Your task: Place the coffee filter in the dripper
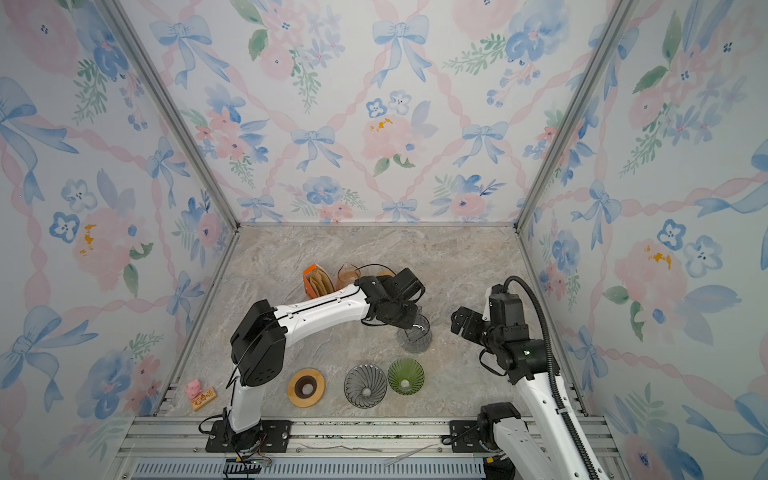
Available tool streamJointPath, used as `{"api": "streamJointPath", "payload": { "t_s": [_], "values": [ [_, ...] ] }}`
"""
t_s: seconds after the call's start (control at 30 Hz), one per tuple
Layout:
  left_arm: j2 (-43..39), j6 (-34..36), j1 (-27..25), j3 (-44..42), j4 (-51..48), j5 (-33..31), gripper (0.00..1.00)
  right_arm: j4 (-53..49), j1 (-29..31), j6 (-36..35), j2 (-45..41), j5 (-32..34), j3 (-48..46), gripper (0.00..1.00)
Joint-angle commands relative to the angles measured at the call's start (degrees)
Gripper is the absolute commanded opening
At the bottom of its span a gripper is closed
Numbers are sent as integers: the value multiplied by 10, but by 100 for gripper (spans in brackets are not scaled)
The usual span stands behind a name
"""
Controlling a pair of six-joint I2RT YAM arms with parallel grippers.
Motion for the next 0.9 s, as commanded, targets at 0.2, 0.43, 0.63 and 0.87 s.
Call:
{"api": "streamJointPath", "payload": {
  "t_s": [0.2,0.43,0.63,0.87],
  "values": [
    [-49,13,57,44,1,-3,36,114,-3,8,94,-106,44,94],
    [3,28,107,105,2,-8,39,189,-5,13,249,-204,119,79],
    [58,19,146,143,17,-2,42,247,-3,22,384,-277,180,70],
    [95,21,175,156,42,-4,42,315,4,44,504,-302,219,70]
  ]
}}
